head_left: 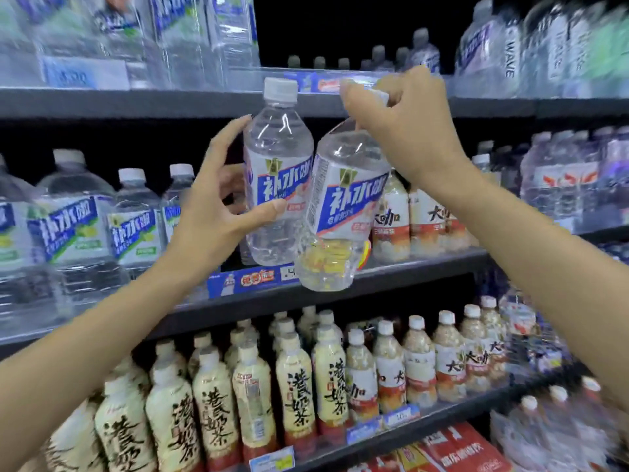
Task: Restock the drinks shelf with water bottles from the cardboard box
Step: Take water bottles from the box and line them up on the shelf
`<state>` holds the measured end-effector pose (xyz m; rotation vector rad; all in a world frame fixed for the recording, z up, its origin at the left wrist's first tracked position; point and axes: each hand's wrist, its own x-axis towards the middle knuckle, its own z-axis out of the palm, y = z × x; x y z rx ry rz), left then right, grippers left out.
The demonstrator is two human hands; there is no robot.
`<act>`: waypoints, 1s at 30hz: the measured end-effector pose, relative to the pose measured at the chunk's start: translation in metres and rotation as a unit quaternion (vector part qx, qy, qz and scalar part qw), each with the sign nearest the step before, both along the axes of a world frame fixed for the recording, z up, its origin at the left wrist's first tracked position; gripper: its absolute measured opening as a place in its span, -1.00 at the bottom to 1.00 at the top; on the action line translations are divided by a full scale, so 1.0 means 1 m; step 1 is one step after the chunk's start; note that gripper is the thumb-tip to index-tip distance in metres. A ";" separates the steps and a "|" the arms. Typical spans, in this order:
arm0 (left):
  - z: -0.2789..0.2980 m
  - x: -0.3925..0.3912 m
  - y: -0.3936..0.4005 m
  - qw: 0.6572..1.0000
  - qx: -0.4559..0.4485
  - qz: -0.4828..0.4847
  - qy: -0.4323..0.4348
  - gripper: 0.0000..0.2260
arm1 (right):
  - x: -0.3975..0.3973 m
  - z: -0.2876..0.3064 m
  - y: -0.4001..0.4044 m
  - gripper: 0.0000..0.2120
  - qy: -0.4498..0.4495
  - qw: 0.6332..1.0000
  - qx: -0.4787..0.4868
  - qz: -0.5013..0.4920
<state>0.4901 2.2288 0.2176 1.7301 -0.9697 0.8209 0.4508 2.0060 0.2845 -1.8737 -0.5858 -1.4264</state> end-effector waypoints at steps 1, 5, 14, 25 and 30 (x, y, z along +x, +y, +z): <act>0.006 0.002 -0.001 1.000 0.002 0.004 -0.008 -0.23 | 0.003 0.007 0.000 -0.39 -0.019 1.000 -0.005 -0.008; 0.018 0.012 -0.006 0.999 0.011 0.034 -0.034 -0.21 | 0.014 0.026 0.001 -0.40 -0.072 0.996 -0.021 -0.049; 0.020 0.037 -0.011 0.995 0.045 0.090 -0.018 -0.24 | 0.057 0.022 0.003 -0.55 -0.088 0.990 -0.021 -0.105; 0.014 0.067 -0.020 0.990 0.052 0.127 0.036 -0.26 | 0.103 0.005 0.003 -0.51 -0.088 0.982 -0.027 -0.165; 0.004 0.082 -0.018 0.988 0.029 0.127 0.085 -0.26 | 0.128 -0.011 0.008 -0.50 -0.055 0.987 -0.023 -0.151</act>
